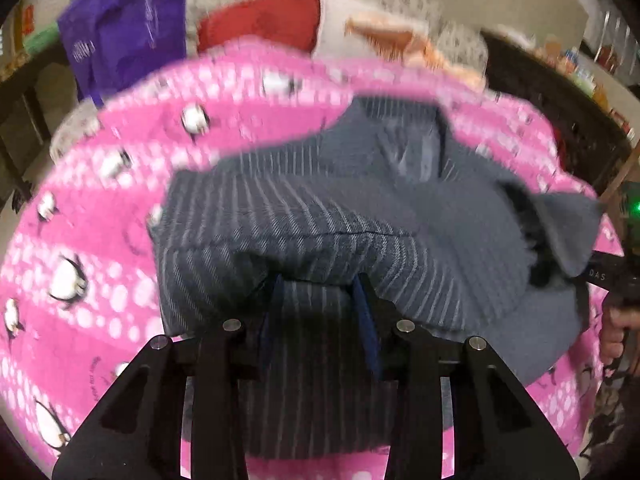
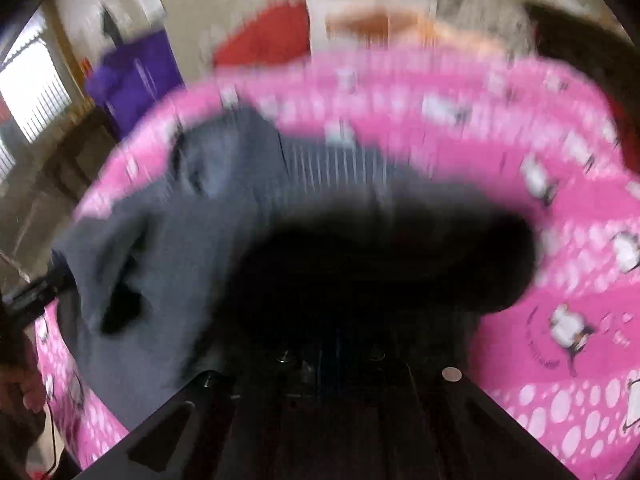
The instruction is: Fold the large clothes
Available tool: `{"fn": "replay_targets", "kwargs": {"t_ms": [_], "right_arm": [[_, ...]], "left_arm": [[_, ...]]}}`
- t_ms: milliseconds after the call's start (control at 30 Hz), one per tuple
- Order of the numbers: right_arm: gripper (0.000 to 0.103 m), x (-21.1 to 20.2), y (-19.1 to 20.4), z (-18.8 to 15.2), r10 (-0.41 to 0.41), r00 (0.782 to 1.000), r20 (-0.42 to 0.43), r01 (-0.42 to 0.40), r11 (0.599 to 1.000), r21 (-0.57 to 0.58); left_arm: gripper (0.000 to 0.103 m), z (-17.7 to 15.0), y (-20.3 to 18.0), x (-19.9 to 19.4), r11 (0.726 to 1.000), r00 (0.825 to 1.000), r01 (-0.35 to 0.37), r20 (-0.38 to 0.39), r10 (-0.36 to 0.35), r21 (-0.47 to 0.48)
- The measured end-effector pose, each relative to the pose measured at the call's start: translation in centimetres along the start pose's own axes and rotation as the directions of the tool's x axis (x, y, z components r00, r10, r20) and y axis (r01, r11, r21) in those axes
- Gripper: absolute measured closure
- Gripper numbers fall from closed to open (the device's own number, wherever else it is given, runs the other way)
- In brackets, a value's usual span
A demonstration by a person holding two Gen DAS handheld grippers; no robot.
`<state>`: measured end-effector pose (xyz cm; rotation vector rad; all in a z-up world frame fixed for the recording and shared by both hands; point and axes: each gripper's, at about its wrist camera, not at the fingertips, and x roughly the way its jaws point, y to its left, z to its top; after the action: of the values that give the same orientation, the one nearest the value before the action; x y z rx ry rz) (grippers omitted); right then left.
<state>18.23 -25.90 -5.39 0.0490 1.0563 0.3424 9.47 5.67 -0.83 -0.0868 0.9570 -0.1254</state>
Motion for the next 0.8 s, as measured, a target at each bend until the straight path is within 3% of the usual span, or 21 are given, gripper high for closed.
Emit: {"fn": "replay_targets", "kwargs": {"t_ms": [67,167,300,400,467,667,800], "right_arm": [[0.098,0.8,0.2,0.0,-0.009,1.000,-0.025,0.009,1.000,-0.022],[0.099,1.0,0.0,1.5,0.018,1.000,0.012,-0.018,1.000,-0.013],[0.099,1.8,-1.2,5.1,0.080,0.995,0.056,-0.083,0.995,0.054],[0.099,2.5,-1.9,8.4,0.102,0.991,0.082,-0.109,0.990,0.088],[0.099,2.2,-1.9,9.8,0.072,0.991,0.110,-0.082,0.993,0.087],[0.099,-0.2,-2.6,10.0,0.030,0.981,0.191,-0.048,0.995,0.090],[0.098,-2.0,-3.8,9.7,-0.024,0.966,0.257,-0.012,0.990,0.138]], "left_arm": [[0.068,-0.6,-0.1,1.7,1.000,0.998,0.003,-0.070,-0.002,0.015],[0.068,0.7,-0.2,2.6,0.999,0.998,-0.023,-0.060,0.025,0.033],[0.068,6.8,1.6,3.9,0.998,0.999,-0.028,-0.021,0.026,-0.058],[0.068,11.0,3.3,5.2,0.990,0.993,-0.110,0.025,0.112,-0.087],[0.068,12.5,4.3,5.2,0.984,0.990,-0.130,0.031,0.134,-0.119],[0.068,12.2,5.0,4.1,0.981,0.983,-0.132,0.110,0.148,-0.141],[0.068,10.6,3.8,5.1,0.987,0.985,-0.079,0.142,0.099,-0.137]]}}
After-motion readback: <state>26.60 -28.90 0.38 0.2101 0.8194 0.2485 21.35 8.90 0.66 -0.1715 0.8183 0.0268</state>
